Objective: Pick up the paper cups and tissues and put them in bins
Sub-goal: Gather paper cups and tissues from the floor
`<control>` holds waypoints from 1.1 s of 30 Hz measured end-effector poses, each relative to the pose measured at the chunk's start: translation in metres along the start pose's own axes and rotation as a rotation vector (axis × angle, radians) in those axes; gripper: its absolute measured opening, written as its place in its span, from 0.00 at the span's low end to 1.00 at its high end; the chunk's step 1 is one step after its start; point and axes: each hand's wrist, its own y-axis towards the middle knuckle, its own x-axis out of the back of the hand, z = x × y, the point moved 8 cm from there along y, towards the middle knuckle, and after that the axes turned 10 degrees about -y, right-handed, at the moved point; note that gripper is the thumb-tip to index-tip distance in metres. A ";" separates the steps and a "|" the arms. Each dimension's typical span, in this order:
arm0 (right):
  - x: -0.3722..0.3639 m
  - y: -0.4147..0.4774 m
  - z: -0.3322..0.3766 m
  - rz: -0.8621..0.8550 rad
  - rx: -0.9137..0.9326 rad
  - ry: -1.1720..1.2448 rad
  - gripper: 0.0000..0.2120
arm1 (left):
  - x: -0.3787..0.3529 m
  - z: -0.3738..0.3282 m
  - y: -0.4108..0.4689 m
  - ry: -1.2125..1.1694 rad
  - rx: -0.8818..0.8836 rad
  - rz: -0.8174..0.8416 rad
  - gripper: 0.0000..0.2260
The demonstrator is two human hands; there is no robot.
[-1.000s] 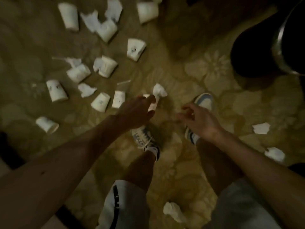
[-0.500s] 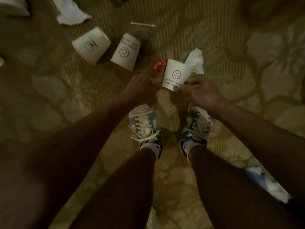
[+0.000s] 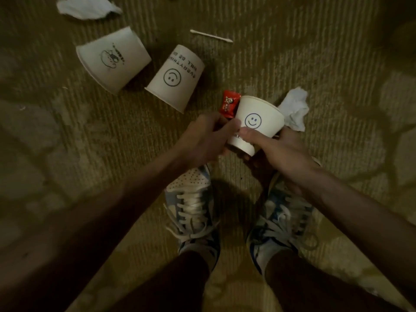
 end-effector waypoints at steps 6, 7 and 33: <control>0.017 -0.010 0.010 -0.025 0.095 -0.013 0.17 | 0.011 -0.023 -0.012 0.153 -0.296 -0.198 0.10; 0.023 -0.008 0.015 -0.057 0.113 -0.016 0.18 | 0.012 -0.026 -0.009 0.175 -0.321 -0.251 0.10; 0.104 0.021 0.000 -0.048 0.004 0.241 0.17 | -0.064 -0.053 0.058 -0.034 -0.354 -0.046 0.17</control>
